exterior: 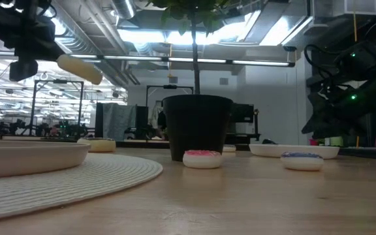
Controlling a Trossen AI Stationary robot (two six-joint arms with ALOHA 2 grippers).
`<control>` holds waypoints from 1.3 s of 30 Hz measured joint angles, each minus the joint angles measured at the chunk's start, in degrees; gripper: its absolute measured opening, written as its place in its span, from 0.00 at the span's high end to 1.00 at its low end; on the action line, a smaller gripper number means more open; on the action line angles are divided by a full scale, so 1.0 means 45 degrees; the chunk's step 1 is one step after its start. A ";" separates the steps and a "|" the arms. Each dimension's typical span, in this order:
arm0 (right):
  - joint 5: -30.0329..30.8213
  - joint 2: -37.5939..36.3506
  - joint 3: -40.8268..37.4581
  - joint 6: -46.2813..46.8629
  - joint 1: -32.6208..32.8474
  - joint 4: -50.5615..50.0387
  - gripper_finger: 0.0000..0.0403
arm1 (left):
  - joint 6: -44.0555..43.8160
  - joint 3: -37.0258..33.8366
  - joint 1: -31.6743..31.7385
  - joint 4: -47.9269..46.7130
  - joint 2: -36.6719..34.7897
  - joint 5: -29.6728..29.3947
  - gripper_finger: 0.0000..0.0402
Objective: Pick & Place donuts
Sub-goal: Put the large light blue donut on the brown plate
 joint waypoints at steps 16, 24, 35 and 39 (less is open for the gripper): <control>0.0000 0.0004 0.0000 0.0000 0.0002 -0.0034 0.49 | -0.2878 -0.0003 -0.7153 0.0409 0.0934 -0.5842 0.99; 0.0000 0.0004 0.0000 0.0000 0.0000 -0.0034 0.49 | -0.4314 -0.0002 -1.0267 0.1291 0.2737 -0.8256 0.99; 0.0000 0.0004 0.0000 0.0000 0.0000 -0.0036 0.49 | -0.7346 -0.0001 -1.3168 0.1624 0.4790 -1.0249 0.99; 0.0000 0.0004 0.0000 0.0000 0.0000 -0.0037 0.49 | -0.8412 0.0000 -1.4196 0.2212 0.5884 -1.1035 0.99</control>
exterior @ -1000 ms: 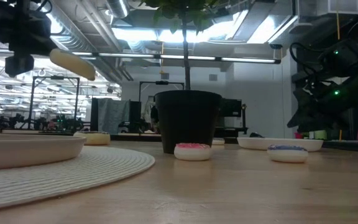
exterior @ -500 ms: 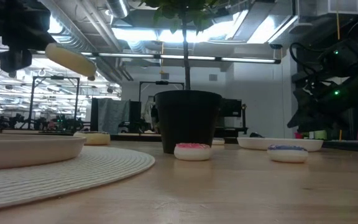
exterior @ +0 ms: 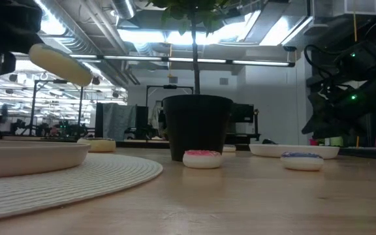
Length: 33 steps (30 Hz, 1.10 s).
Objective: Pick & Place donuts
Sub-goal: Put the large light blue donut on the brown plate
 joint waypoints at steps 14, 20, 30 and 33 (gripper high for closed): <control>0.0000 0.0000 0.0000 0.0000 0.0002 -0.0002 0.49 | -0.3149 -0.0004 -0.2095 0.3417 0.4882 -0.2122 0.99; 0.0000 0.0000 0.0000 0.0000 0.0000 -0.0002 0.49 | -0.3616 0.0000 -0.2421 0.5523 0.6974 -0.2338 0.99; 0.0000 0.0000 0.0000 0.0000 0.0000 0.0002 0.49 | -0.4586 -0.0005 -0.2459 0.7001 0.9363 -0.2276 0.99; 0.0000 0.0000 0.0000 0.0000 0.0000 -0.0002 0.49 | -0.4918 -0.0005 -0.2464 0.7060 0.9692 -0.2134 0.99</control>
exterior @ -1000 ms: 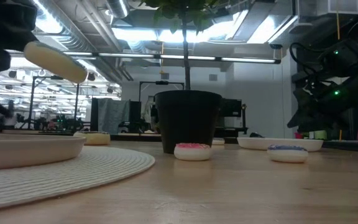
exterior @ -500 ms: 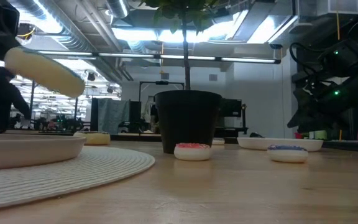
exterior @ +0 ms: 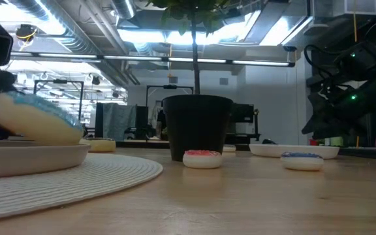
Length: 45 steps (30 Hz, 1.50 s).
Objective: Pick & Place donuts
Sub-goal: Put the large light blue donut on the brown plate
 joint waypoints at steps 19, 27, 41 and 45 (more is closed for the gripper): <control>0.0000 -0.0004 0.0000 0.0000 0.0004 0.0000 0.49 | -0.0364 0.0000 0.0168 0.1282 0.1248 0.1449 0.84; 0.0000 -0.0005 0.0000 0.0000 0.0000 0.0000 0.49 | -0.0313 0.0000 0.0418 0.1253 0.1248 0.1481 0.64; 0.0000 -0.0005 0.0000 0.0000 0.0004 0.0000 0.49 | 0.1401 0.0000 0.1619 0.0247 -0.0086 0.2291 0.54; 0.0000 0.0000 0.0000 0.0000 0.0004 0.0000 0.49 | 0.1416 0.0000 0.1903 -0.0801 -0.1044 0.2674 0.54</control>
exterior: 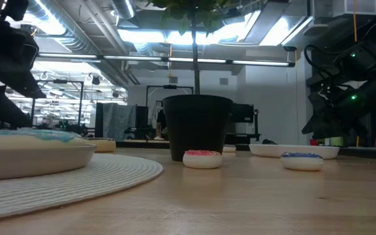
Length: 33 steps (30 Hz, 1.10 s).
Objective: Pick & Place donuts
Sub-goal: Put the large light blue donut on the brown plate, then put the large black donut on the brown plate
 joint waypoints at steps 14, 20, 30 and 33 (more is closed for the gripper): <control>0.0000 -0.0001 -0.0003 0.0000 -0.0004 0.0000 0.49 | 0.0038 0.0000 0.0409 -0.2743 -0.2888 0.0954 0.53; 0.0000 0.0000 0.0000 0.0000 -0.0002 0.0000 0.49 | 0.0128 0.0000 0.1343 -0.3966 -0.3992 0.1218 0.53; 0.0000 -0.0003 -0.0003 0.0000 -0.0002 0.0000 0.49 | 0.2246 0.0000 0.3707 -0.4726 -0.5534 0.1192 0.53; 0.0000 -0.0004 -0.0005 0.0000 -0.0004 0.0000 0.49 | 0.2895 0.0000 0.4620 -0.4780 -0.5926 0.1208 0.53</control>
